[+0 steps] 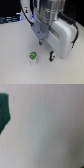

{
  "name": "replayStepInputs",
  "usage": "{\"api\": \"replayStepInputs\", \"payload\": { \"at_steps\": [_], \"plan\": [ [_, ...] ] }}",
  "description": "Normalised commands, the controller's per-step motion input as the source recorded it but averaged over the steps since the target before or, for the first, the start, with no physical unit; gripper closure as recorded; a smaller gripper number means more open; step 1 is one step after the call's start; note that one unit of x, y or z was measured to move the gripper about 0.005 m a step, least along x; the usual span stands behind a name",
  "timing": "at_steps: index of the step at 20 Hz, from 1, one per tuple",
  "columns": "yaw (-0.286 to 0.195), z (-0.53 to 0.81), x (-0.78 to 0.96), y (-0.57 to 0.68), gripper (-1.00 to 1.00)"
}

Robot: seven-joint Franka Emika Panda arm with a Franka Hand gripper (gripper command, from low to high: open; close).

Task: Open the kcup holder, insert the kcup into the holder, and close the kcup holder

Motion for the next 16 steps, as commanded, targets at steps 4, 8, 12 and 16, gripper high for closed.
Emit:
{"api": "replayStepInputs", "payload": {
  "at_steps": [4,8,12,16],
  "plan": [
    [-0.238,0.01,0.27,-0.51,-1.00],
    [-0.214,-0.01,0.32,-0.45,-1.00],
    [-0.197,-0.15,0.28,-0.33,-1.00],
    [-0.168,-0.22,0.16,-0.14,-1.00]
  ]
}}
